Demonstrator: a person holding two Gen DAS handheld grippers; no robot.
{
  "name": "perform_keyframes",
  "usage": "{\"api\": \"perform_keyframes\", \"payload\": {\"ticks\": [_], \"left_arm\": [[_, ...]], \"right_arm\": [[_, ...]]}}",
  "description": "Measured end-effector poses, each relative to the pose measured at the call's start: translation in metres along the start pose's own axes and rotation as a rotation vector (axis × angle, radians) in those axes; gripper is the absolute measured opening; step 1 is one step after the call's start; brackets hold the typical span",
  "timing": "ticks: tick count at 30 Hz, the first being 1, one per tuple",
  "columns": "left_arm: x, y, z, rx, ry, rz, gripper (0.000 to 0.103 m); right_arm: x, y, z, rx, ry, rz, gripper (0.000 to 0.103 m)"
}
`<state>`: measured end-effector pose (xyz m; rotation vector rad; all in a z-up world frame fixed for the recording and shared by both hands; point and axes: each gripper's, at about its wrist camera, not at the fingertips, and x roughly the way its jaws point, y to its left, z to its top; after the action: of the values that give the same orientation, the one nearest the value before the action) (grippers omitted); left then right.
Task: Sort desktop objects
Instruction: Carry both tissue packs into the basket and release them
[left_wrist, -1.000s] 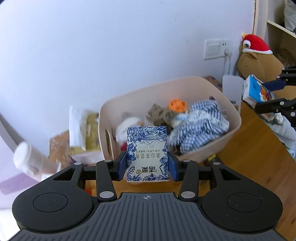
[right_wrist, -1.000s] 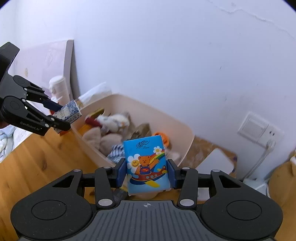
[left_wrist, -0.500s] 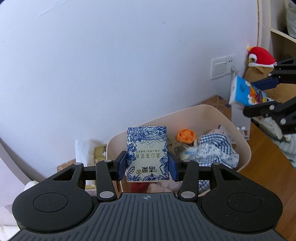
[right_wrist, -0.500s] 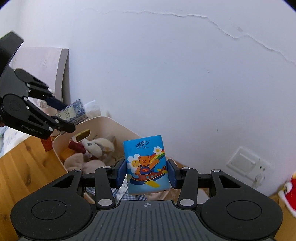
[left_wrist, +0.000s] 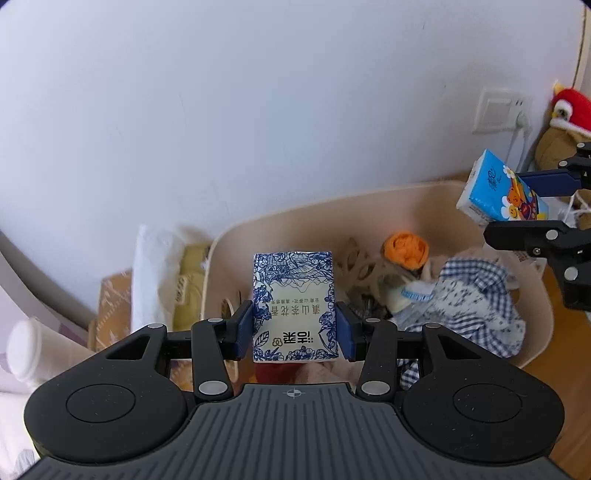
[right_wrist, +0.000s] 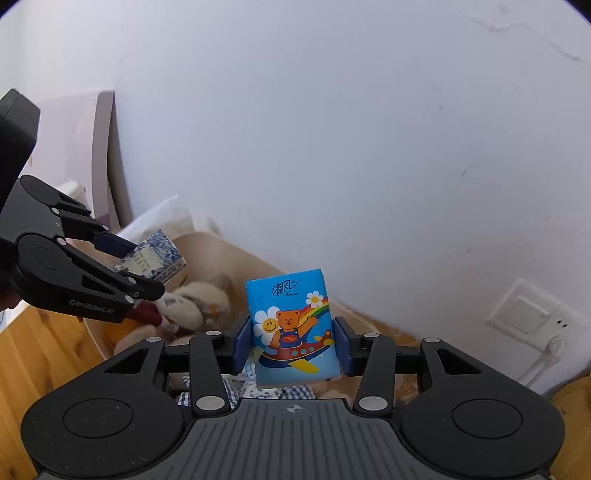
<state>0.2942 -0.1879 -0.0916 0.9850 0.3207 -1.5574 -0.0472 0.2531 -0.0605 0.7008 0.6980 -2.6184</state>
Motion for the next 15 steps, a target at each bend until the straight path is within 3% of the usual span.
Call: {"api": "perform_keyframes", "payload": {"ticks": [6, 15], "left_arm": [[0.020, -0.002, -0.006, -0.003, 0.059, -0.016, 0.047], [0.042, -0.017, -0.012, 0.071, 0.102, -0.020, 0.048]], "right_arm": [[0.028, 0.005, -0.007, 0.021, 0.065, 0.021, 0.044], [0.052, 0.007, -0.020, 0.056, 0.155, 0.065, 0.045]]}}
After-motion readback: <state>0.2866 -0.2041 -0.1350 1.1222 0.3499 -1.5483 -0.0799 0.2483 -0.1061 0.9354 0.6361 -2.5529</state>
